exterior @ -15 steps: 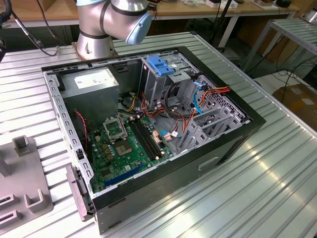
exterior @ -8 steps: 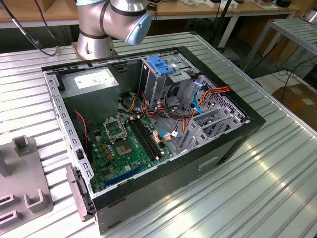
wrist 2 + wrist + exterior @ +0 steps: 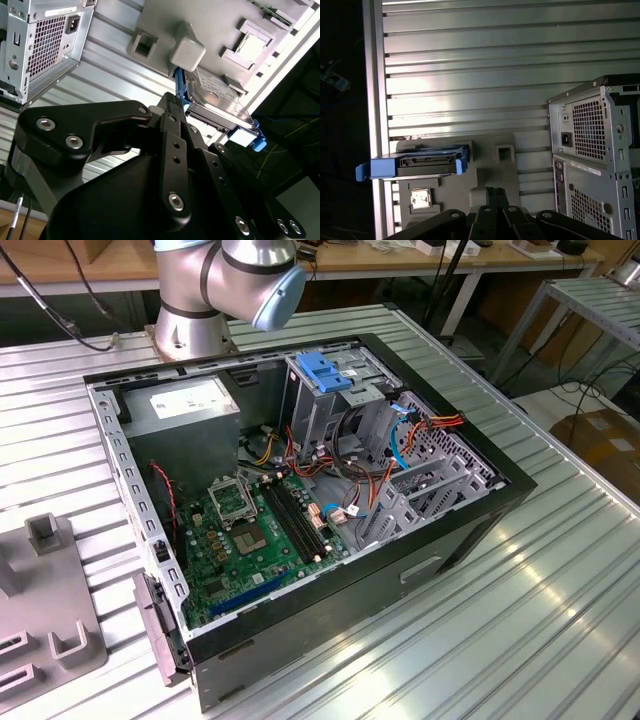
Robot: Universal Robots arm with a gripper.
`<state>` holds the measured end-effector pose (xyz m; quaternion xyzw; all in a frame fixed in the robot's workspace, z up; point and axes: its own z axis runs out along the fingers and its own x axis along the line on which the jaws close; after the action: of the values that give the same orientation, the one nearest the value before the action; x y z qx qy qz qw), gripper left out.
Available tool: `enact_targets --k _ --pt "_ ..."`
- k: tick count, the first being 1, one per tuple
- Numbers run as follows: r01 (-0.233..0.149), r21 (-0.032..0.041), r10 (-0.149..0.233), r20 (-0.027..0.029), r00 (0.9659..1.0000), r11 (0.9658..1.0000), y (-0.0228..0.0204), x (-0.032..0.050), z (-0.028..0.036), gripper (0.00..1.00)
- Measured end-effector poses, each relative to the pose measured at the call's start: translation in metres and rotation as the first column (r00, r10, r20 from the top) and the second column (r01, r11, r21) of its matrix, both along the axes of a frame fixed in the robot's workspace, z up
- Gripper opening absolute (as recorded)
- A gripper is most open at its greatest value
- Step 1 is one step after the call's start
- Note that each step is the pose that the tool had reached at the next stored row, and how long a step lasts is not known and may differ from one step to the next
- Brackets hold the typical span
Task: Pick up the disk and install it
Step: 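Reach for the disk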
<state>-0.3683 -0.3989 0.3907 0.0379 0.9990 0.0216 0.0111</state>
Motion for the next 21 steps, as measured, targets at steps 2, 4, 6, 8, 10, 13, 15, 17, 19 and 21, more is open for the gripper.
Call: enact_targets --k 2,4,6,8,10,13,15,17,19,21 --pt "0.0 0.0 0.0 -0.0004 1.0 1.0 0.0 -0.0057 -0.0001 0.1" --pt "0.0 0.0 0.0 -0.0005 1.0 1.0 0.0 -0.0107 -0.0001 0.1" --pt "0.0 -0.0001 0.0 -0.0007 1.0 1.0 0.0 -0.0141 -0.0001 0.1" --pt "0.0 -0.0001 0.0 -0.0008 1.0 1.0 0.0 -0.0174 -0.0002 0.1" --pt "0.0 0.0 0.0 -0.0009 1.0 1.0 0.0 -0.0215 -0.0003 0.1" --pt "0.0 0.0 0.0 -0.0012 1.0 1.0 0.0 -0.0296 -0.0003 0.1" --pt "0.0 0.0 0.0 -0.0012 1.0 1.0 0.0 -0.0365 -0.0003 0.1" --pt "0.0 0.0 0.0 -0.0011 1.0 1.0 0.0 -0.0426 -0.0004 0.1" --pt "0.0 -0.0001 0.0 -0.0013 1.0 1.0 0.0001 -0.0506 -0.0003 0.1" --pt "0.0 0.0001 0.0 -0.0017 1.0 1.0 0.0014 -0.0581 -0.0004 0.1"
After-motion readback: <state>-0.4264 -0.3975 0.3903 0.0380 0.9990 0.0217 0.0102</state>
